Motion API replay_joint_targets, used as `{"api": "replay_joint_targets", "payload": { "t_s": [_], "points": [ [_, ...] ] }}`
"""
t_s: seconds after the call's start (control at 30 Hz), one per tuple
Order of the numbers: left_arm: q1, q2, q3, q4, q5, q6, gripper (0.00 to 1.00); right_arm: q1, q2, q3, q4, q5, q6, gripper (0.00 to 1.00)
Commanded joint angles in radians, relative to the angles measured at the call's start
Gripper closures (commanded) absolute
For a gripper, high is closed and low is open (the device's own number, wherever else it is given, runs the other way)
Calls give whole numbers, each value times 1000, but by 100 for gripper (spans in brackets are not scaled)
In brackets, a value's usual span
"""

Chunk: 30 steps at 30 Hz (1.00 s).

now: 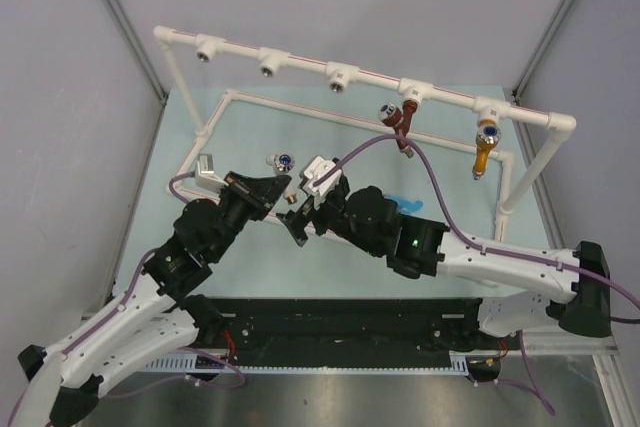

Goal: Install the water faucets

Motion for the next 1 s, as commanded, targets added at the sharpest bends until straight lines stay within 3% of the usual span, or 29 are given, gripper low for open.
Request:
{"api": "replay_joint_targets", "payload": {
  "t_s": [0.0, 0.3, 0.63, 0.77, 0.97],
  "points": [
    [-3, -8, 2, 29, -19, -36, 100, -39, 38, 12, 108, 7, 82, 5],
    [-1, 9, 10, 43, -16, -24, 100, -102, 97, 12, 160, -65, 130, 32],
    [-1, 28, 6, 85, -9, -21, 100, -132, 125, 17, 136, -127, 154, 37],
    [-1, 37, 6, 90, 4, -18, 100, -137, 122, 17, 130, -150, 154, 46],
    [-1, 5, -1, 59, -48, 8, 100, -137, 107, 18, 75, -150, 147, 48]
  ]
}}
